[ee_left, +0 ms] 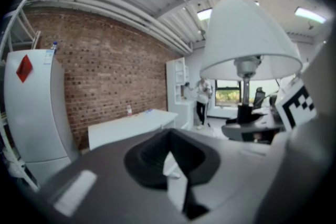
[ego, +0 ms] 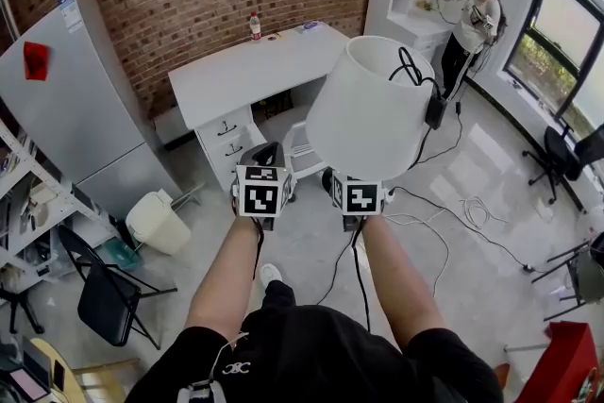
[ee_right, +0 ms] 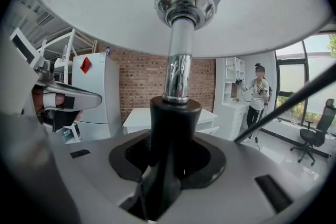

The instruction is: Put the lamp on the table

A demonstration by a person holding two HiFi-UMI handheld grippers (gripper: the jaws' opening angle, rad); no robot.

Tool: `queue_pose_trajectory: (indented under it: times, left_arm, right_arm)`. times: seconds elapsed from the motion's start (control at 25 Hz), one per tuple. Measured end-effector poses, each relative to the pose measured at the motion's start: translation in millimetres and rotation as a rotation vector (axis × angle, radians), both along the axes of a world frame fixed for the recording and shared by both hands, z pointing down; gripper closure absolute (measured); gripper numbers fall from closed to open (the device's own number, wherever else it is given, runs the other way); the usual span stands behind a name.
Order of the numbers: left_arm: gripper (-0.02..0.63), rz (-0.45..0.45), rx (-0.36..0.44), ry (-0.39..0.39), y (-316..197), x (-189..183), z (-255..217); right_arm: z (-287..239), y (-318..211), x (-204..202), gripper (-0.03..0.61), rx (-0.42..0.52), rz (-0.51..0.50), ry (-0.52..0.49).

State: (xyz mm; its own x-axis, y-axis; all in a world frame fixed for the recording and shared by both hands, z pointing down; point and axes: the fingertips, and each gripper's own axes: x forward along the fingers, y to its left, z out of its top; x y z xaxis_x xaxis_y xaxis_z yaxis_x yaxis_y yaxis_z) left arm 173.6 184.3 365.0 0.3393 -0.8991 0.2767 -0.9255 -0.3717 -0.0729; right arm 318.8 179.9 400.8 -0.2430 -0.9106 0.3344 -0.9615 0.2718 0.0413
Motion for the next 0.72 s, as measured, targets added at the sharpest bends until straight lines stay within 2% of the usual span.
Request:
queue_pose_trajectory:
  times: [0.28, 0.72]
  left_arm:
    - [0.618, 0.026, 0.003, 0.005, -82.3, -27.9, 3.7]
    - [0.618, 0.045, 0.009, 0.043, -205.0, -99.9, -7.3]
  right_arm:
    - [-10.3, -79.9, -33.8, 0.451, 0.031, 0.005, 0.031]
    - [-31.0, -207.4, -102.4, 0.451, 0.064, 0.020, 0.044]
